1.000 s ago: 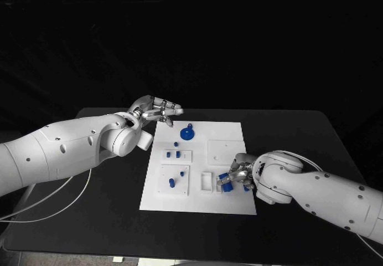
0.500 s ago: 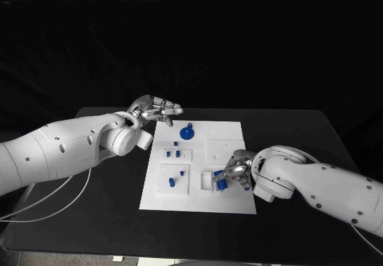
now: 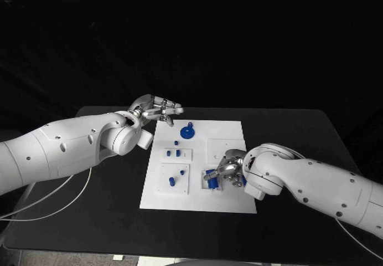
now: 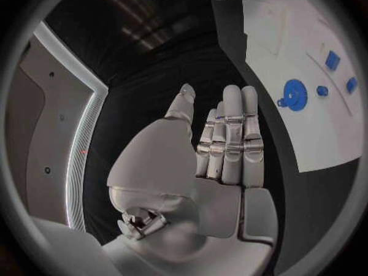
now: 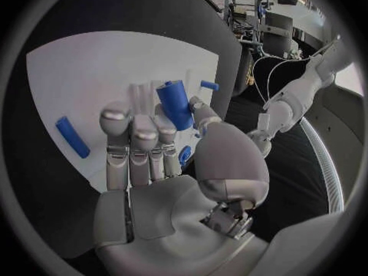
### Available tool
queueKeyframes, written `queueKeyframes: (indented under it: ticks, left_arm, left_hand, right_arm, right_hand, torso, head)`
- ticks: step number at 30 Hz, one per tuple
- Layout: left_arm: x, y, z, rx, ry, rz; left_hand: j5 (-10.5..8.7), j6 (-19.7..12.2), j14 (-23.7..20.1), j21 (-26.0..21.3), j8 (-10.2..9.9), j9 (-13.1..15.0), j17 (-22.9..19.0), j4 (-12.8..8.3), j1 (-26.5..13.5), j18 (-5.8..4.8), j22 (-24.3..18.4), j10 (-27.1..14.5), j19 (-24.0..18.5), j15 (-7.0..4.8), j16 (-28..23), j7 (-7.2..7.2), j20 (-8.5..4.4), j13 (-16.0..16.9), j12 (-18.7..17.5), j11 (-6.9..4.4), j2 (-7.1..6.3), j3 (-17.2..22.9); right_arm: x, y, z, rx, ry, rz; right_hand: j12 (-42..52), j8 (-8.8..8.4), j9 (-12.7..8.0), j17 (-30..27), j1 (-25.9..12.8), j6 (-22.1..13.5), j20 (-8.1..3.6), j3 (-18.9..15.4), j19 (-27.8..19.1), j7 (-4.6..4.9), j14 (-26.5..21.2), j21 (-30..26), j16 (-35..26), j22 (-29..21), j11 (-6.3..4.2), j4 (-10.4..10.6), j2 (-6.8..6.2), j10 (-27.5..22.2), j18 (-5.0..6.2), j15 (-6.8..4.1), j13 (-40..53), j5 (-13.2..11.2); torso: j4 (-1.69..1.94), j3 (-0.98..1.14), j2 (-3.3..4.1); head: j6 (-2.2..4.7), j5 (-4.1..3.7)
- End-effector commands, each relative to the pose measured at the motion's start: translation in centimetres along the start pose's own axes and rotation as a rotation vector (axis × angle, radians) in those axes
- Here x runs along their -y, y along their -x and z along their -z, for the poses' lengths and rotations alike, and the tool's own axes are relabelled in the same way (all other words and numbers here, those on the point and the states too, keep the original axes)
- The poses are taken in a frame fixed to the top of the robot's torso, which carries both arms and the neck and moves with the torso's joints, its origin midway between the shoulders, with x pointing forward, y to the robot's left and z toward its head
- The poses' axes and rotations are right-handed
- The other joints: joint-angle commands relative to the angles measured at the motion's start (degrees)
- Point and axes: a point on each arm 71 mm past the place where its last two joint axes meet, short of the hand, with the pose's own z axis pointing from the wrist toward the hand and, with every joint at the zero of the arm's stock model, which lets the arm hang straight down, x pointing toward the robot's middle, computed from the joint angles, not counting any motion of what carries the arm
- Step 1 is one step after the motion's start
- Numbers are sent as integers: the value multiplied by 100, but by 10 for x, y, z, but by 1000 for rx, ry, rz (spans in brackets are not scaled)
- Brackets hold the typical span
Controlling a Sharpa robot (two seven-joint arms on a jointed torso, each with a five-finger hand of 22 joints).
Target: Assemble the parts on the task board
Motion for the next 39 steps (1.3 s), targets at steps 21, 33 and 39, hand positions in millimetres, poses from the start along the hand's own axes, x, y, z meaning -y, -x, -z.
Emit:
queueKeyframes:
  ticks: [21,33,39]
  left_arm:
    - [1,-5,-1,-30,4,10]
    - [1,-5,-1,-33,7,11]
    - [1,-5,-1,-35,8,11]
  left_hand:
    - [28,-58,17,-4,-19,6,-6,-49,-10,-38,0,-8,35,7,-24,-5,5,7,-12,14,34,-14]
    - [28,-58,17,-4,-19,6,-6,-49,-10,-38,0,-8,35,7,-24,-5,5,7,-12,14,34,-14]
    - [23,-69,17,-4,-14,7,-6,-42,-11,-37,-3,-9,36,7,-25,-3,6,7,-14,15,35,-13]
  right_arm:
    - [2,-13,-17,-41,-62,116]
    - [0,-15,-19,-42,-54,126]
    - [-1,-16,-18,-47,-42,129]
  right_hand:
    - [-75,15,13,-10,-168,114,-30,-94,304,-79,0,-91,-73,248,26,672,13,-11,-40,-22,-70,-801]
    - [-126,18,30,25,-357,96,-61,-153,306,-78,-2,-111,-105,250,22,1517,-443,-14,-57,-42,-84,-1118]
    - [-150,20,20,60,-233,91,-63,-486,307,-77,8,-105,-127,259,23,1680,-431,-7,-61,-43,-62,-1117]
  torso:
    - [-6,5,3]
    - [-5,7,1]
    - [-9,8,1]
  head:
    - [-24,49]
    - [-34,67]
    - [-48,74]
